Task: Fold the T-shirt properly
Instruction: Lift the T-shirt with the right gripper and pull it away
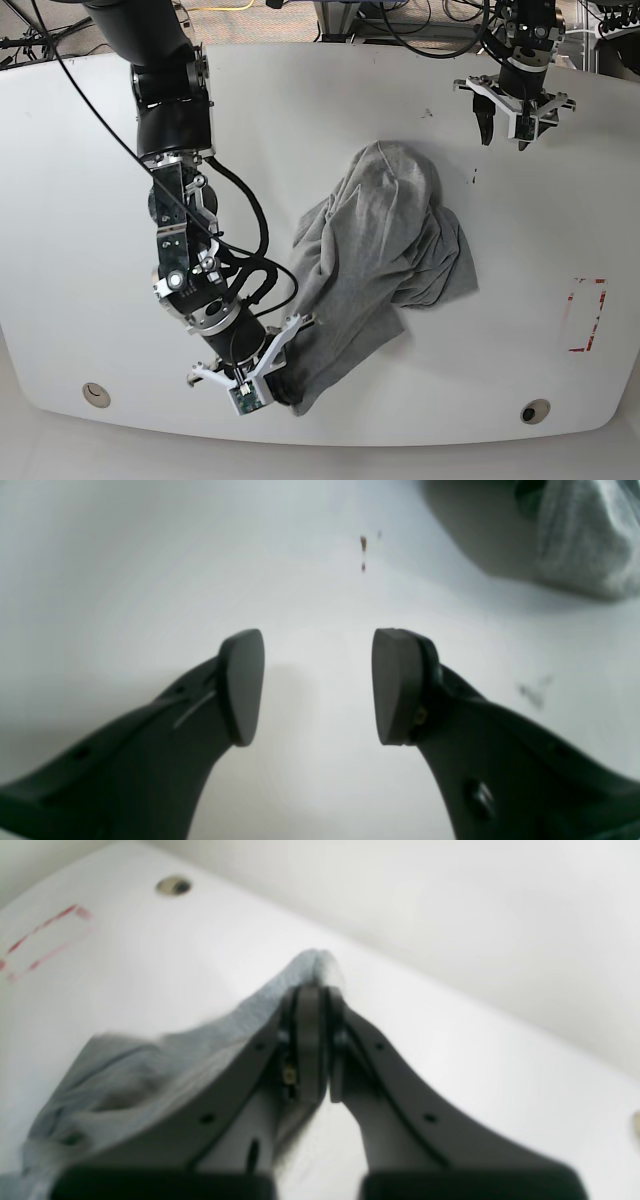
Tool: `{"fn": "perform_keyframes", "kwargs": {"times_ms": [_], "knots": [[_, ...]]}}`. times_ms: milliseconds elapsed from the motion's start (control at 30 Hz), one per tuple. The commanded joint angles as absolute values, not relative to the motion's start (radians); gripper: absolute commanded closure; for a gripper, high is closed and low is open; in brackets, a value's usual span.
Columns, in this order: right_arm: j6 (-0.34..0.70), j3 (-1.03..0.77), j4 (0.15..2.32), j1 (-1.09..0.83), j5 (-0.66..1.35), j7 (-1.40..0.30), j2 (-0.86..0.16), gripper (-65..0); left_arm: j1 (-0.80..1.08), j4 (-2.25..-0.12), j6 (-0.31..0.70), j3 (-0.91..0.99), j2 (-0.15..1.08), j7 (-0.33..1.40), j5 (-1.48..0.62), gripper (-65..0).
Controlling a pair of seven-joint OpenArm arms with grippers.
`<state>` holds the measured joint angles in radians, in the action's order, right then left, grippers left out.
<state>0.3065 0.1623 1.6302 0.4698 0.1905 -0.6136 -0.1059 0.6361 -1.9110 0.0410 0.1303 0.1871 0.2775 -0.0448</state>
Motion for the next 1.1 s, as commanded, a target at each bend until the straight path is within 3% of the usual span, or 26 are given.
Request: {"fn": "perform_keyframes", "kwargs": {"times_ms": [0, 500, 833, 1067], "knots": [[0.305, 0.16, 1.653, 0.542, 0.239, -0.582, -0.136, 0.0, 0.621, -1.933, 0.038, 0.134, 0.193, 0.255, -0.045, -31.8], [0.305, 0.163, 1.65, 0.777, 0.278, -0.587, -0.217, 0.0, 0.421, -1.931, 0.042, 0.03, 0.157, 0.466, -0.045, -31.9], [0.305, 0.165, 1.609, 0.957, 0.367, -0.628, -0.272, 0.0, 0.409, -1.925, 0.294, 0.033, 0.116, 0.469, -0.044, -31.9], [0.305, 0.166, 1.572, 1.063, 0.4, -0.63, -0.302, 0.0, 0.386, -1.883, 0.341, 0.03, 0.099, 0.47, -0.042, -31.9]]}}
